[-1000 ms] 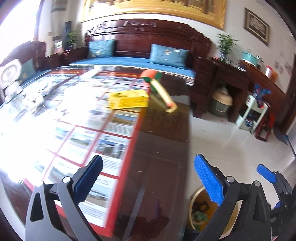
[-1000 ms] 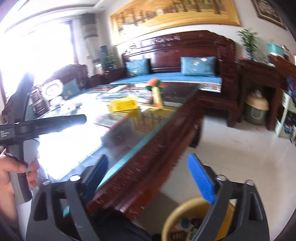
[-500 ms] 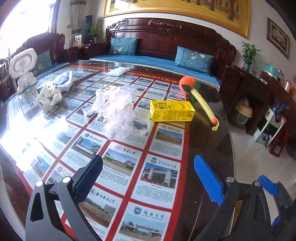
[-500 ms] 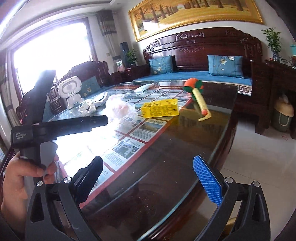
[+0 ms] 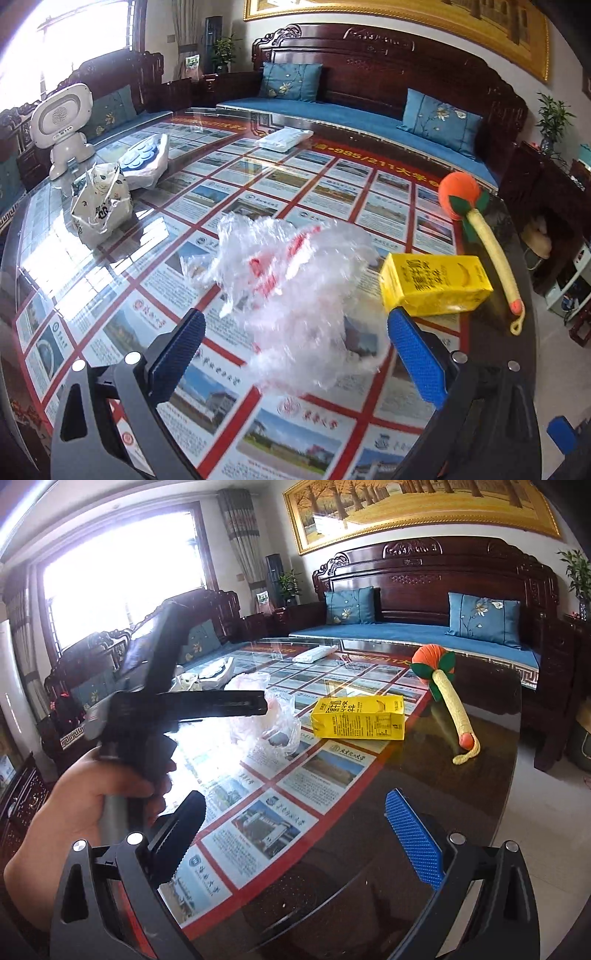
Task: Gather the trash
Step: 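Return to the table and grasp the clear plastic bag with the left gripper, then grasp the yellow milk carton with the right gripper while the left holds the bag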
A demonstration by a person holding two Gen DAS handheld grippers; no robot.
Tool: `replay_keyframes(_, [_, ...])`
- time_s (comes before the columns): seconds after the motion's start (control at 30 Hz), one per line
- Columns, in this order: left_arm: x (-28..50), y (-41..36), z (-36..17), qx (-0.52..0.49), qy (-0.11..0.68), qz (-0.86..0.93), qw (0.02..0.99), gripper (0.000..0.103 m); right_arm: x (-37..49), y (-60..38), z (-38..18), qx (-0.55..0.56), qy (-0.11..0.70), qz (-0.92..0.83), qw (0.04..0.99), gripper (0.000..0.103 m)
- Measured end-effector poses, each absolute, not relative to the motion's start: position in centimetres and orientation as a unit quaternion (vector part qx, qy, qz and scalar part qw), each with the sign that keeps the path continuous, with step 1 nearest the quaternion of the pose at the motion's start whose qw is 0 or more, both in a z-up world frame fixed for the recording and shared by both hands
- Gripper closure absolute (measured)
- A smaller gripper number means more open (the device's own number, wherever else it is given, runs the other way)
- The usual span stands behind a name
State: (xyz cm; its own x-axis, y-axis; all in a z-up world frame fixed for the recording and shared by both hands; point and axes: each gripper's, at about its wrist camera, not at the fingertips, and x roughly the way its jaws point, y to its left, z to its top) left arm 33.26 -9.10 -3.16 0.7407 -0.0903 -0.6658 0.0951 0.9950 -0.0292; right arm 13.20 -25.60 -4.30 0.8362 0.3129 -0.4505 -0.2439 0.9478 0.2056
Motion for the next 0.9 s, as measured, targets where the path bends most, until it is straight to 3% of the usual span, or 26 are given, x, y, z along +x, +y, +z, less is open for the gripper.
replay_keyframes(0.17, [37.1, -9.6, -4.1, 0.015, 0.369, -0.043, 0.928, 0.005, 14.7, -25.6, -4.9, 0.063, 0.259, 0.147, 0.953, 0.008])
replay_keyframes(0.23, [37.9, -9.9, -4.7, 0.018, 0.378, -0.049, 0.925, 0.022, 15.3, -25.5, -5.0, 0.059, 0.263, 0.146, 0.952, 0.008])
replay_keyframes(0.27, [38.3, -10.0, -5.0, 0.021, 0.385, -0.05, 0.921, 0.041, 15.6, -25.5, -5.1, 0.057, 0.265, 0.145, 0.952, 0.008])
replay_keyframes(0.4, [38.5, -9.9, -5.3, 0.009, 0.392, -0.065, 0.918, 0.057, 16.6, -25.6, -5.2, 0.057, 0.275, 0.145, 0.949, 0.008])
replay_keyframes(0.57, [37.5, -9.1, -4.7, -0.007, 0.384, -0.083, 0.919, 0.062, 18.6, -25.7, -5.1, 0.057, 0.29, 0.139, 0.945, 0.008])
replay_keyframes(0.9, [35.8, -7.5, -3.5, -0.02, 0.365, -0.096, 0.926, 0.062, 27.4, -25.2, -4.8, 0.038, 0.337, 0.078, 0.937, 0.008])
